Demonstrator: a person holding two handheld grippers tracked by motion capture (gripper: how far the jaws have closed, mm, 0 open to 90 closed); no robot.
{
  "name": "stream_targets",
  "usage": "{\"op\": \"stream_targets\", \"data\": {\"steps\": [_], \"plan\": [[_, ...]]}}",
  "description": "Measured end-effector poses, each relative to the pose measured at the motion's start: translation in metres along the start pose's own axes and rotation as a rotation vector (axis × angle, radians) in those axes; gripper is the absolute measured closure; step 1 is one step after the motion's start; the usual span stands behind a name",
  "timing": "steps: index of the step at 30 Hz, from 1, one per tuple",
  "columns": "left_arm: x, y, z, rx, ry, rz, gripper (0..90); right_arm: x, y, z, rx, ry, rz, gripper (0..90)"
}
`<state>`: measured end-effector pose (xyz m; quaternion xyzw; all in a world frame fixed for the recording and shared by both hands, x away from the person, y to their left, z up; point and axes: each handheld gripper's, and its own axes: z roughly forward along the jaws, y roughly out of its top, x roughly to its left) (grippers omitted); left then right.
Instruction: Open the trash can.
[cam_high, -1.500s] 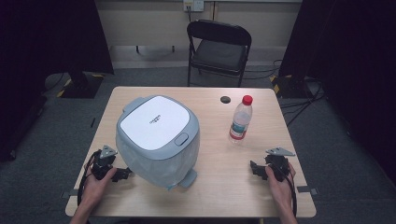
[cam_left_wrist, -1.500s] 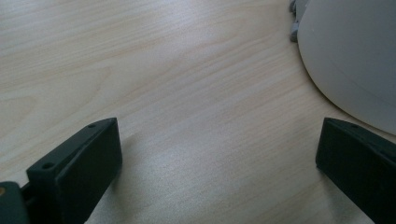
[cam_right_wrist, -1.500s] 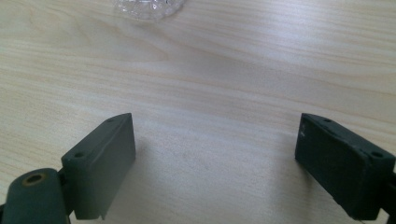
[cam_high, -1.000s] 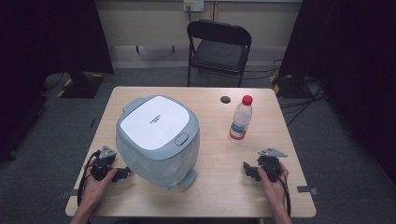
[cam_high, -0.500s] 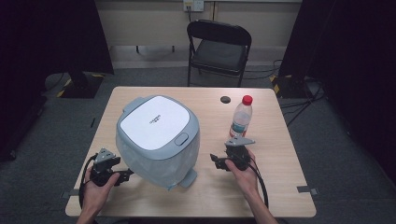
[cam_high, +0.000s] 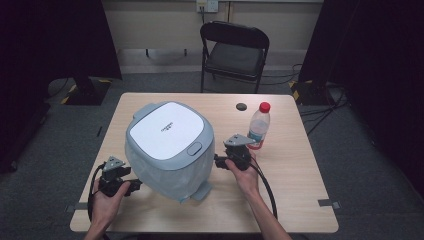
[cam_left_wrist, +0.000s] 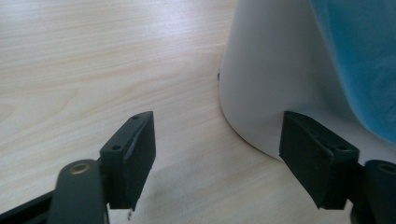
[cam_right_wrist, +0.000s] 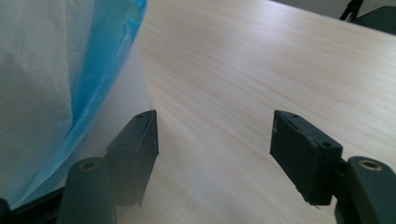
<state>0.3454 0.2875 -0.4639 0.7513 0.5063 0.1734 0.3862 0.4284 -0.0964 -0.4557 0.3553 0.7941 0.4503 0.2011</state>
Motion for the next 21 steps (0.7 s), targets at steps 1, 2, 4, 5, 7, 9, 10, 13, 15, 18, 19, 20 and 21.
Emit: {"op": "stream_targets", "data": {"steps": [1,2,4,5,7,9,10,13,15,18,19,20,21], "plan": [[0.000,0.001,0.002,-0.004,-0.003,-0.009,29.0,0.000,-0.001,0.001,0.004,0.009,0.007,31.2],[0.001,0.002,0.004,-0.003,-0.001,-0.007,28.9,0.001,-0.001,0.003,0.001,0.017,0.009,31.2],[0.001,0.006,0.007,0.000,0.007,0.002,29.6,0.003,-0.001,0.004,-0.004,0.024,0.005,35.4],[0.001,0.008,0.008,0.001,0.009,0.012,29.8,0.003,0.000,0.004,-0.007,0.018,-0.001,36.7],[0.003,0.012,0.013,0.002,0.007,0.016,29.8,0.003,0.000,0.002,-0.006,0.021,-0.004,40.0],[0.005,0.016,0.018,0.000,0.002,0.003,32.3,0.004,-0.001,-0.001,-0.003,0.029,-0.005,45.0],[0.005,0.018,0.019,0.000,0.006,0.004,33.1,0.005,-0.002,-0.003,-0.008,0.026,-0.010,48.3],[0.005,0.028,0.029,0.001,0.017,0.017,38.1,0.010,-0.007,-0.011,-0.012,0.030,-0.014,52.9],[0.004,0.031,0.031,0.001,0.026,0.023,38.2,0.010,-0.008,-0.013,-0.011,0.034,-0.004,53.0],[0.004,0.041,0.040,0.008,0.027,0.033,45.4,0.013,-0.011,-0.019,0.003,0.045,0.026,56.0],[0.004,0.043,0.042,0.012,0.026,0.031,47.2,0.014,-0.012,-0.022,0.013,0.049,0.026,56.7],[0.005,0.046,0.045,0.011,0.021,0.036,47.2,0.014,-0.012,-0.022,0.013,0.049,0.026,56.7],[0.005,0.049,0.048,0.012,0.023,0.038,48.7,0.015,-0.012,-0.024,0.020,0.058,0.029,56.4]]}}
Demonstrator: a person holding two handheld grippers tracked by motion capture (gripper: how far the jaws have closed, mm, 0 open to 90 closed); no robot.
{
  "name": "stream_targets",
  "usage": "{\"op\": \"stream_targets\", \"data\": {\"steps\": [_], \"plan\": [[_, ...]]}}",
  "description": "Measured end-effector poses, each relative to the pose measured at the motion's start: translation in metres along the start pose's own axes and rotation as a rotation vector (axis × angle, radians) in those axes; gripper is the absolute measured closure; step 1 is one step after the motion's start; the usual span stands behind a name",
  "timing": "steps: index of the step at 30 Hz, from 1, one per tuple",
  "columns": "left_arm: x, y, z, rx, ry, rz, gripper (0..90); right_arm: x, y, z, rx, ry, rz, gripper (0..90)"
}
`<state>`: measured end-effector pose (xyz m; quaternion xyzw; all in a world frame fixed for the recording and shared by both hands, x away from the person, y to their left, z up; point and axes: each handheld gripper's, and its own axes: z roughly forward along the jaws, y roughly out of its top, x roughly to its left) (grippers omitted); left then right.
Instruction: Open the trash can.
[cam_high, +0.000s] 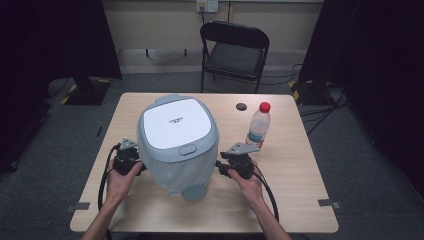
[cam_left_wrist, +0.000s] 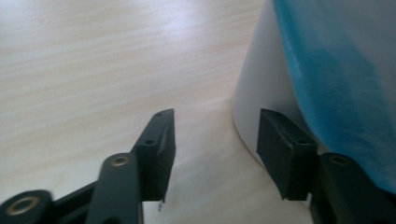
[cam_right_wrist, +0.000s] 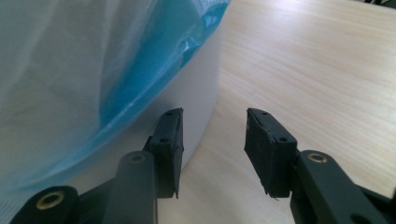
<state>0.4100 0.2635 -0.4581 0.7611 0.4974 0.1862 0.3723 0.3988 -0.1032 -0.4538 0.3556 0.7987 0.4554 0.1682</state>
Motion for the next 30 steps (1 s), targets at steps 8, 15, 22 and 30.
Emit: {"op": "stream_targets", "data": {"steps": [8,15,22,30], "plan": [[0.011,0.007,0.025,-0.040,-0.109,-0.075,46.8,-0.006,0.003,-0.006,0.079,-0.082,0.002,37.4],[0.008,0.011,0.034,-0.047,-0.116,-0.045,46.7,-0.017,0.003,0.004,0.090,-0.170,0.018,36.3],[-0.010,0.026,0.040,-0.009,-0.090,0.068,55.5,-0.017,0.005,0.008,0.064,-0.226,0.003,40.7],[-0.022,0.019,0.029,0.016,-0.110,0.064,67.1,-0.015,-0.004,-0.003,0.053,-0.093,0.008,60.0]]}}
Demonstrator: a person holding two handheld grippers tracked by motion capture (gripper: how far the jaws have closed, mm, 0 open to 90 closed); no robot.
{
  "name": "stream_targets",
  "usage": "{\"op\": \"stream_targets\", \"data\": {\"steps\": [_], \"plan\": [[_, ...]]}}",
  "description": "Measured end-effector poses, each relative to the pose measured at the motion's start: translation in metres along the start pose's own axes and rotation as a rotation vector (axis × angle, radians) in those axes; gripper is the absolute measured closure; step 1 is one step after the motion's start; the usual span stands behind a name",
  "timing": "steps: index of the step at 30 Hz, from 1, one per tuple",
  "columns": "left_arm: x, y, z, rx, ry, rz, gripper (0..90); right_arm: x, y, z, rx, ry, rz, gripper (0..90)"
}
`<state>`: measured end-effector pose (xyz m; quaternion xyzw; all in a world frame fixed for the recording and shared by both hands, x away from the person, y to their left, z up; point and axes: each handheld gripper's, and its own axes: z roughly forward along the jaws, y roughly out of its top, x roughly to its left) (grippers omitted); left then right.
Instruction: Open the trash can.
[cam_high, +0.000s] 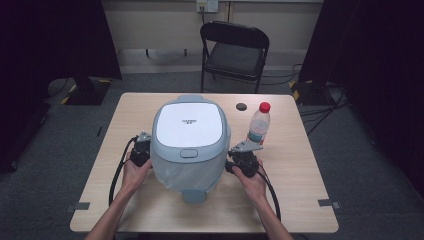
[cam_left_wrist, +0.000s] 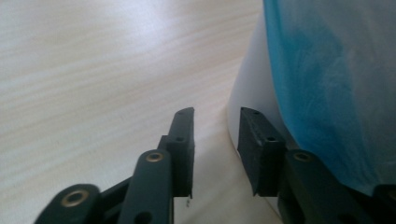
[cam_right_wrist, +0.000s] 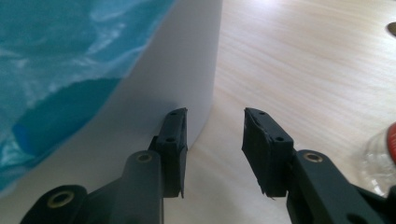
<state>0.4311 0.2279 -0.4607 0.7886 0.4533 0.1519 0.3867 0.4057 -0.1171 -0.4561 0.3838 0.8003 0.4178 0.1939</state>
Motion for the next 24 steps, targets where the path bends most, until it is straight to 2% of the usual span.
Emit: {"op": "stream_targets", "data": {"steps": [3,7,10,14,16,18,20,21,22,23,24], "plan": [[-0.004,-0.004,-0.009,0.021,0.012,0.017,66.2,0.003,-0.004,-0.005,0.002,0.050,0.012,59.2],[-0.001,-0.012,-0.016,0.018,0.000,-0.004,63.8,0.011,-0.004,-0.008,0.012,0.064,-0.012,59.4],[0.002,-0.014,-0.021,0.025,0.007,0.005,63.6,0.016,-0.004,-0.006,0.013,0.083,-0.019,61.9],[0.009,-0.017,-0.024,0.024,0.003,-0.006,60.8,0.019,-0.001,-0.002,0.022,0.118,-0.005,62.2],[0.012,-0.018,-0.025,0.023,0.003,-0.012,58.3,0.022,0.002,-0.001,0.033,0.112,-0.017,60.4],[0.014,-0.020,-0.025,0.013,-0.004,-0.019,57.6,0.022,0.002,-0.001,0.032,0.117,-0.008,59.4],[0.017,-0.023,-0.024,0.013,-0.002,-0.009,50.9,0.021,0.002,0.000,0.038,0.120,0.005,56.1],[0.021,-0.024,-0.024,0.012,-0.016,-0.012,47.1,0.019,0.002,0.000,0.038,0.124,0.003,53.2],[0.025,-0.026,-0.025,0.013,-0.042,-0.020,40.0,0.015,0.003,-0.001,0.045,0.142,-0.021,46.6],[0.032,-0.030,-0.029,0.014,-0.028,-0.024,40.0,0.011,0.004,-0.003,0.049,0.147,-0.019,46.9],[0.032,-0.030,-0.029,0.014,-0.028,-0.024,39.5,0.011,0.004,-0.003,0.049,0.147,-0.019,46.9]]}}
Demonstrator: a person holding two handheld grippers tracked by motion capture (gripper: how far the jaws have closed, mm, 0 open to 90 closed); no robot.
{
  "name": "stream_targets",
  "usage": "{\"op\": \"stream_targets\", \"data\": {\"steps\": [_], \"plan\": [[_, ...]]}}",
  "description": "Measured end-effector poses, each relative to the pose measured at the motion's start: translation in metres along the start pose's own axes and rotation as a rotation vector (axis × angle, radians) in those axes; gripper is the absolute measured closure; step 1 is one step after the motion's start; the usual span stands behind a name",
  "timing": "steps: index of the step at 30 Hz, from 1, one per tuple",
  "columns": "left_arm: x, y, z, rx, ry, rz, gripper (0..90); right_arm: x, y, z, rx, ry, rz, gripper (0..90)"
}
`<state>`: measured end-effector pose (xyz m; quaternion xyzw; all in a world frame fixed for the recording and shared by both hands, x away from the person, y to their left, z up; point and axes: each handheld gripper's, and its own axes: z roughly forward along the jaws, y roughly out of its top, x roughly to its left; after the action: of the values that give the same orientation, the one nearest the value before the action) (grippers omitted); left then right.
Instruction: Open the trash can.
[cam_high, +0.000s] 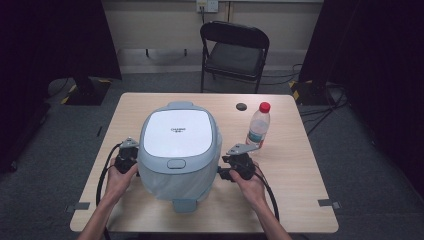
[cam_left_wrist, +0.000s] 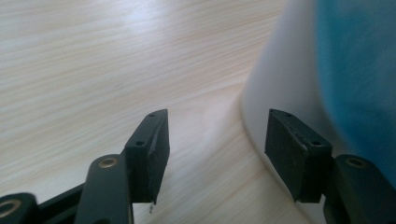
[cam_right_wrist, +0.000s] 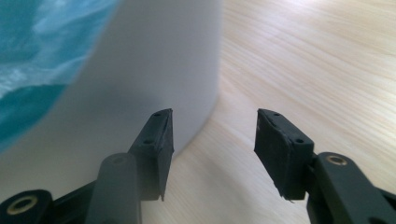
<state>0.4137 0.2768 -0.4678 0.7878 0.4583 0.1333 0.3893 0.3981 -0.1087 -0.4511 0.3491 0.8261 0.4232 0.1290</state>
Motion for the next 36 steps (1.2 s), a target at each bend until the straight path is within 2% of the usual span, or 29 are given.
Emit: {"op": "stream_targets", "data": {"steps": [2,3,4,6,9,10,11,13,16,17,18,19,20,21,22,25,26,27,28,31,34,35,36], "plan": [[0.005,-0.007,-0.005,0.009,0.013,-0.016,37.1,-0.008,-0.001,-0.010,-0.008,-0.009,0.007,48.0],[0.007,-0.014,-0.008,0.045,0.046,0.012,35.9,-0.010,-0.002,-0.013,-0.009,-0.011,0.007,49.8],[0.007,-0.014,-0.008,0.045,0.046,0.012,34.8,-0.011,-0.003,-0.016,-0.011,-0.010,0.006,49.0],[0.009,-0.024,-0.009,0.063,0.073,0.019,33.6,-0.011,-0.003,-0.019,-0.009,-0.008,0.007,47.1],[0.009,-0.037,-0.009,0.078,0.136,0.022,31.5,-0.010,-0.003,-0.025,0.023,-0.030,-0.018,43.4],[0.009,-0.039,-0.010,0.069,0.139,0.022,31.0,-0.011,-0.004,-0.029,-0.010,0.010,-0.009,42.6],[0.009,-0.040,-0.011,0.072,0.144,0.027,30.5,-0.011,-0.003,-0.031,-0.009,0.022,-0.005,41.8],[0.009,-0.043,-0.012,0.074,0.169,0.056,29.1,-0.010,-0.001,-0.036,-0.004,0.005,-0.012,38.6],[0.015,-0.046,-0.013,0.058,0.169,0.040,23.4,-0.007,0.008,-0.049,-0.031,0.002,-0.020,42.0],[0.017,-0.046,-0.013,0.057,0.167,0.042,20.5,-0.005,0.011,-0.054,-0.040,0.000,-0.025,46.5],[0.021,-0.049,-0.011,0.031,0.177,0.028,14.9,-0.003,0.018,-0.067,-0.093,0.009,-0.012,55.7],[0.021,-0.049,-0.011,0.031,0.177,0.028,14.7,-0.003,0.018,-0.067,-0.093,0.009,-0.012,55.7],[0.024,-0.051,-0.011,0.012,0.176,0.039,13.6,-0.001,0.025,-0.080,-0.149,0.024,-0.010,63.2],[0.024,-0.051,-0.011,0.012,0.176,0.039,12.5,-0.001,0.025,-0.080,-0.149,0.024,-0.010,63.2],[0.024,-0.052,-0.011,0.004,0.176,0.033,12.5,0.000,0.027,-0.084,-0.165,0.018,-0.014,67.3],[0.025,-0.052,-0.011,0.006,0.181,0.038,12.1,0.007,0.036,-0.099,-0.218,0.055,-0.022,77.6],[0.025,-0.051,-0.011,0.007,0.182,0.038,12.1,0.010,0.039,-0.104,-0.239,0.064,-0.029,81.4],[0.025,-0.051,-0.011,0.004,0.182,0.035,12.0,0.015,0.045,-0.113,-0.293,0.076,-0.039,86.0],[0.026,-0.051,-0.011,0.007,0.182,0.038,12.0,0.015,0.045,-0.113,-0.293,0.076,-0.039,86.0],[0.026,-0.051,-0.011,0.006,0.180,0.033,12.1,0.021,0.055,-0.125,-0.344,0.086,-0.060,90.0],[0.025,-0.052,-0.011,0.004,0.184,0.026,12.1,0.027,0.067,-0.135,-0.387,0.119,-0.078,90.0],[0.025,-0.052,-0.011,0.004,0.184,0.027,12.1,0.033,0.075,-0.141,-0.409,0.143,-0.095,90.0],[0.025,-0.052,-0.011,0.003,0.184,0.027,12.1,0.033,0.075,-0.141,-0.409,0.143,-0.095,90.0]]}}
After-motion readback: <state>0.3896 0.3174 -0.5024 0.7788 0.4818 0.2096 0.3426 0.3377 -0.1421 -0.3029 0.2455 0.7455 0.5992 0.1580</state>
